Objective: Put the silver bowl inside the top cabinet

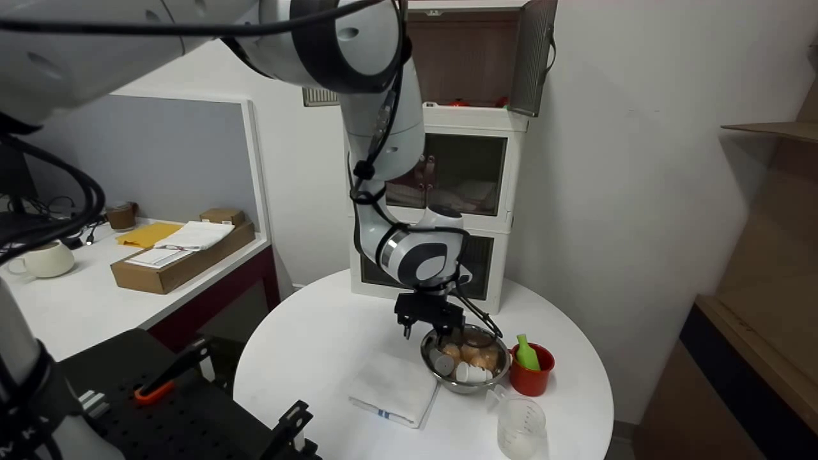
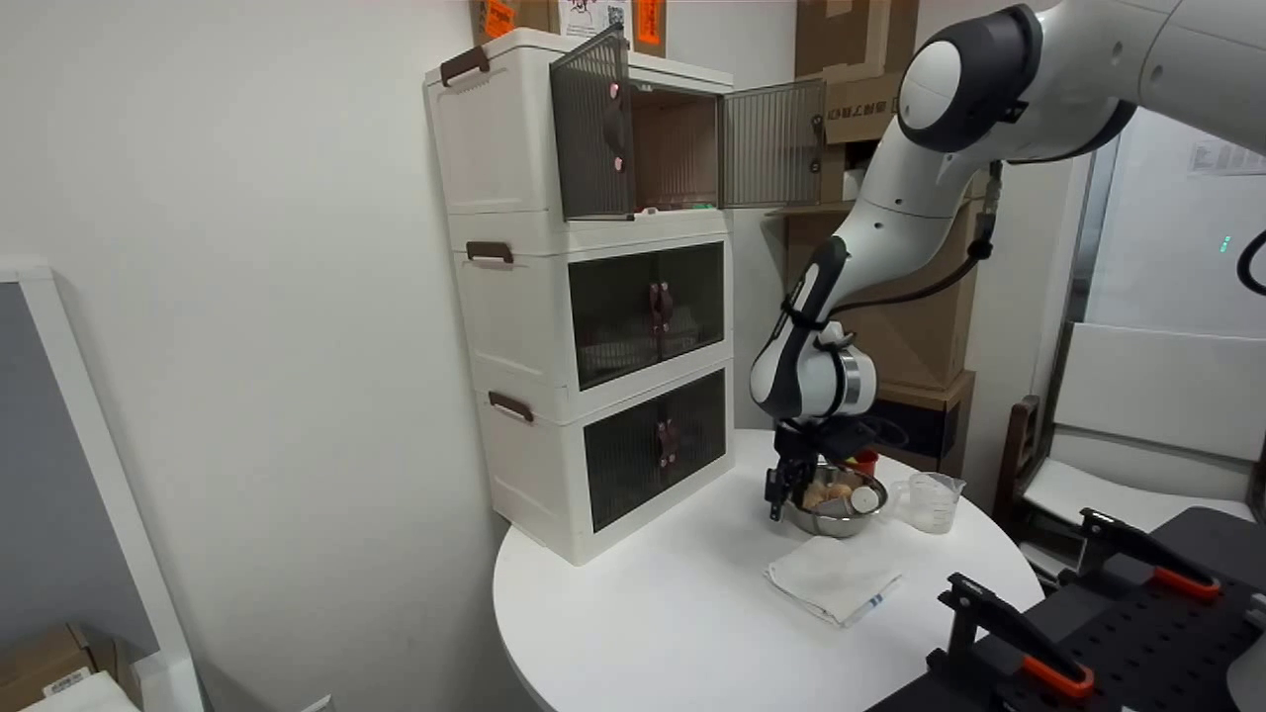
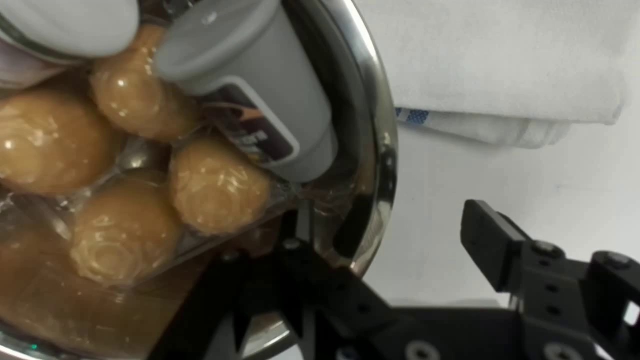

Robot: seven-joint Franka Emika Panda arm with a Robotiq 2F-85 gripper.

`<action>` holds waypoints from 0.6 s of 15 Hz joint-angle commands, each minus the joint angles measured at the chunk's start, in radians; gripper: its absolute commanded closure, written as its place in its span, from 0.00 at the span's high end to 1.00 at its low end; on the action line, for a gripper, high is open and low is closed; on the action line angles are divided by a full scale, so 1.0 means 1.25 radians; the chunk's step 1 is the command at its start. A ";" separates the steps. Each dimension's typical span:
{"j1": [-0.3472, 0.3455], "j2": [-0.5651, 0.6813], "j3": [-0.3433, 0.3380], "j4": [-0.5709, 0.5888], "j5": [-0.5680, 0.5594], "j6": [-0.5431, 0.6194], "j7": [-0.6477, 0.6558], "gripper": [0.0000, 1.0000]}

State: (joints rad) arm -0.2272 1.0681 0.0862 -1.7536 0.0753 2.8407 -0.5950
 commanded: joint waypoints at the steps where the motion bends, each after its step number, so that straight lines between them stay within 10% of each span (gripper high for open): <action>1: -0.027 0.007 0.017 -0.004 -0.052 0.023 0.034 0.44; 6: -0.052 0.001 0.026 -0.015 -0.072 0.037 0.042 0.06; 9: -0.080 -0.023 0.051 -0.024 -0.072 0.028 0.035 0.06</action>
State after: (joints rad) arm -0.2793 1.0664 0.1044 -1.7551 0.0204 2.8710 -0.5679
